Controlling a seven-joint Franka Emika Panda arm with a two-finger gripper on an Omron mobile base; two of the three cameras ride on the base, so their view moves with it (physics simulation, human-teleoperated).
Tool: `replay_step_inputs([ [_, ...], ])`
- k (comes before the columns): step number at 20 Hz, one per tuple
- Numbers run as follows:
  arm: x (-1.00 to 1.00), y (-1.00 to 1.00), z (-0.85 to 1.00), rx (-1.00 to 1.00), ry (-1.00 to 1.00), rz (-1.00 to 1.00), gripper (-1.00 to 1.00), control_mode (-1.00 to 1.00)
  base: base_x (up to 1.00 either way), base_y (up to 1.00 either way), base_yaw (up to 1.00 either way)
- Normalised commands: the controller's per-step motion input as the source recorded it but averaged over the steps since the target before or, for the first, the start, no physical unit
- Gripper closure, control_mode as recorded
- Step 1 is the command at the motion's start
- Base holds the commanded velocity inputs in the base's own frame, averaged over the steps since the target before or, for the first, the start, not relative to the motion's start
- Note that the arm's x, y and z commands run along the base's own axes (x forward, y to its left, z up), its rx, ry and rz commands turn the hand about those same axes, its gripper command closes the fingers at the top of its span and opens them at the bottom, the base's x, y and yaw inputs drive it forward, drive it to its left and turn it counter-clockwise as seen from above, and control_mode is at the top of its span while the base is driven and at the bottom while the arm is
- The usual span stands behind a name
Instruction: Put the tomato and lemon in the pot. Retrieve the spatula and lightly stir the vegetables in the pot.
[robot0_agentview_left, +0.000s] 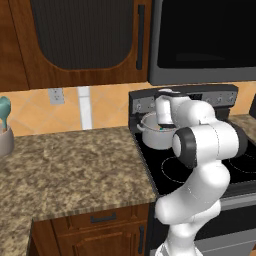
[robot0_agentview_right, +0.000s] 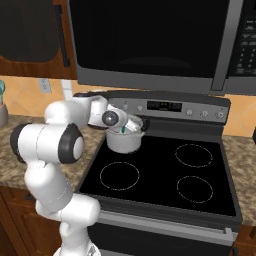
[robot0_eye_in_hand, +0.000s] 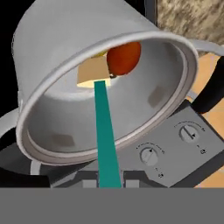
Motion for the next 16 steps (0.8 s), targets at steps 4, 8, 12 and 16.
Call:
replay_step_inputs([
  [4,0.27,0.11,0.24,0.07,-0.18,0.09,1.00,-1.00,0.00,0.00,0.00],
  [8,0.48,-0.07,0.03,-0.16,-0.14,0.00,1.00,-1.00,0.00,0.00,0.00],
  [12,0.10,-0.17,-0.21,-0.28,0.00,-0.01,1.00,-1.00,0.00,0.00,0.00],
  [16,-0.17,-0.10,-0.38,-0.26,0.00,0.00,1.00,-1.00,0.00,0.00,0.00],
])
